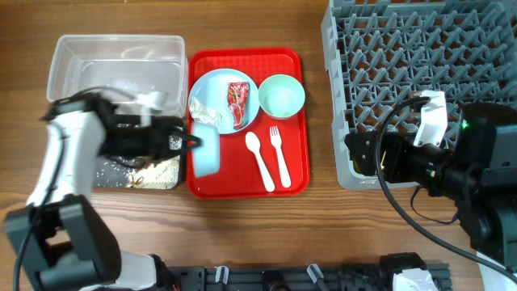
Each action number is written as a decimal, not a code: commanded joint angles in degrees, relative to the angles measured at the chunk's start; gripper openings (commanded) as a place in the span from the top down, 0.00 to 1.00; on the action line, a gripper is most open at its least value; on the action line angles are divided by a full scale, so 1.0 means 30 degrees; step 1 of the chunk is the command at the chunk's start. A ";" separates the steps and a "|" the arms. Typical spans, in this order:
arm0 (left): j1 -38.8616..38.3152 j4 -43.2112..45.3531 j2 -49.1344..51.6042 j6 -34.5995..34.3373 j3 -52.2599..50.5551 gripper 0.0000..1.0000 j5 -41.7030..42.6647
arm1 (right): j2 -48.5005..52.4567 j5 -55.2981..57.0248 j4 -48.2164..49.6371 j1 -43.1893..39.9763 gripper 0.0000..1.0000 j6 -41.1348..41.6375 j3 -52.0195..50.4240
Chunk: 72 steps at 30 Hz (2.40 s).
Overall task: Sort waste into correct bins and load items into the dishwasher rack
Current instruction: 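Set the empty blue bowl back on the red tray, then pick the white tissue off the plate and drop it into the clear bin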
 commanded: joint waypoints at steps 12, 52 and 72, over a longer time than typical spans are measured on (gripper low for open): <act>-1.5205 0.6477 -0.0211 -2.3496 -0.0036 0.96 -2.5216 | 0.0000 -0.0350 0.0044 -0.0044 0.05 0.0051 -0.0044; -0.9391 1.1825 0.7344 -1.6349 0.4386 0.55 -2.4400 | 0.1712 -0.0350 0.0233 -0.0044 0.04 0.0015 -0.0044; -0.6317 0.8845 0.1617 -1.5715 0.9398 0.96 -2.7008 | 0.1705 -0.0357 0.0182 -0.0044 0.04 -0.0313 -0.0044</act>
